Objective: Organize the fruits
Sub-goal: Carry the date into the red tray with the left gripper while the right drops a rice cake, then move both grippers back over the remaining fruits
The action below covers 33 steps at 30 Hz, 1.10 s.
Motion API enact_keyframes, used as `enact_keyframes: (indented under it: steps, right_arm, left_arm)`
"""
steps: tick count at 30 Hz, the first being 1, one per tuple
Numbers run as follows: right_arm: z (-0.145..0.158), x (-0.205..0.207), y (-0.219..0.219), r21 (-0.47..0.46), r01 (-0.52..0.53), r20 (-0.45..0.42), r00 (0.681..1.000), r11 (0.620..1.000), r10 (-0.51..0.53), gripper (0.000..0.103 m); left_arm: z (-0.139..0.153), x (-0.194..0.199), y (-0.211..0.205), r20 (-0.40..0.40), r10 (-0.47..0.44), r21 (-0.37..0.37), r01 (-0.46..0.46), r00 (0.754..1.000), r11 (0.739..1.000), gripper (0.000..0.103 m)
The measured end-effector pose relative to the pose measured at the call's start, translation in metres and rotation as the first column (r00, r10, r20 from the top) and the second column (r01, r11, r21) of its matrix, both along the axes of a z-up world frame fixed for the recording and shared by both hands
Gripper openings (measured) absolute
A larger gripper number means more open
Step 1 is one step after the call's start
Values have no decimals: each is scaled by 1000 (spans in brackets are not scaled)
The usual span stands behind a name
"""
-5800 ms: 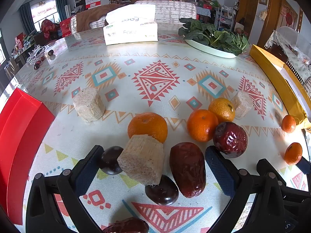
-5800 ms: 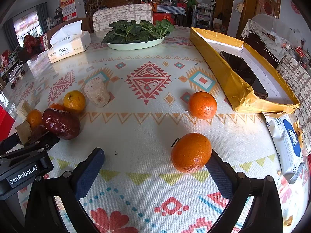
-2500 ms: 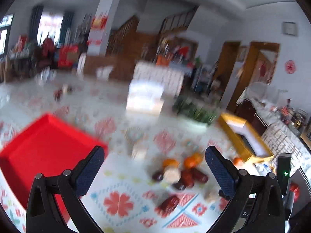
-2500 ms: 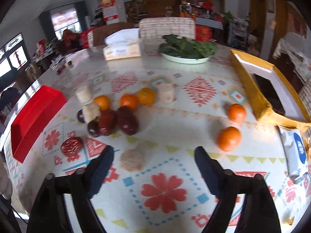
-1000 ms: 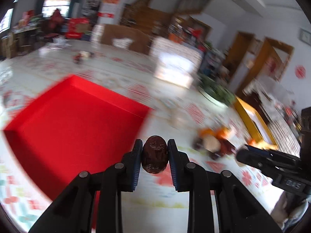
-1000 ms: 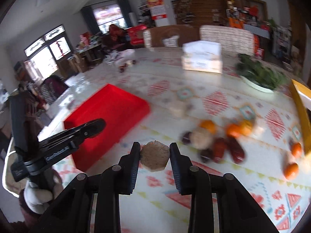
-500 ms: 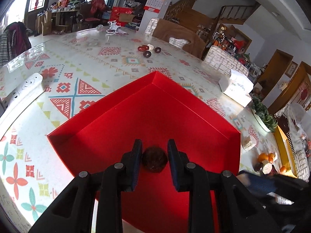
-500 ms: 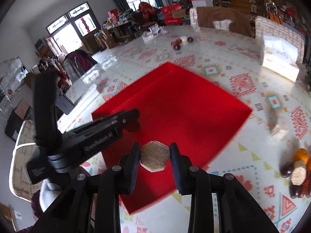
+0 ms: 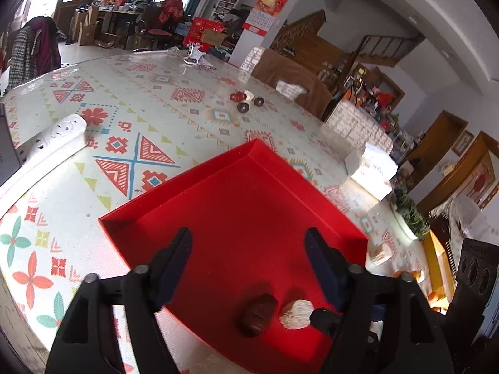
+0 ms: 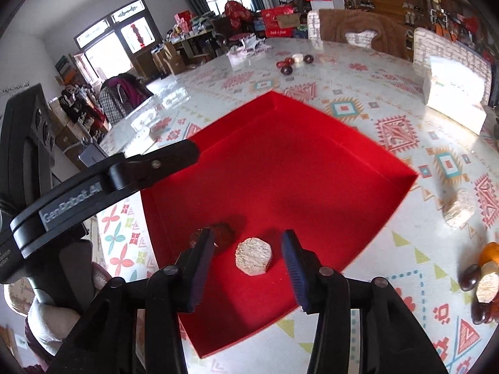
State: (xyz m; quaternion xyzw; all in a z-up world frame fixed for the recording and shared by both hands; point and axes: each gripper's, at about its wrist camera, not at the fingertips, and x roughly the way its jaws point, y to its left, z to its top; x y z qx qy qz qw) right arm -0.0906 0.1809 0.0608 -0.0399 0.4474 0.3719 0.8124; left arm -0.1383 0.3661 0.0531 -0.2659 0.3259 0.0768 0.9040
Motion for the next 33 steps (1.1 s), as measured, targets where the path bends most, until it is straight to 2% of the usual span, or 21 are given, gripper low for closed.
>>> enact_keyframes:
  steps: [1, 5, 7, 18, 23, 33]
  right_arm:
    - [2, 0, -3, 6, 7, 8, 1000, 1000, -7, 51]
    - [16, -4, -28, 31, 71, 75, 995, 997, -73, 66]
    - [22, -5, -45, 53, 100, 93, 990, 994, -105, 69]
    - [31, -3, -172, 129, 306, 29, 950, 943, -312, 71]
    - [36, -13, -246, 160, 412, 26, 907, 897, -421, 71]
    - [30, -21, -378, 198, 610, -22, 785, 767, -619, 71]
  left_arm:
    - [2, -2, -2, 3, 3, -1, -3, 1000, 1000, 84]
    - [11, -7, -17, 20, -15, -4, 15, 1000, 1000, 84]
    - [17, -10, -25, 32, -26, -2, 26, 999, 1000, 84]
    - [50, -19, -91, 68, -123, 52, 120, 990, 991, 85]
    - [57, -21, -128, 68, -174, 80, 169, 982, 982, 85]
    - [51, -7, -194, 19, -285, 118, 281, 958, 952, 85]
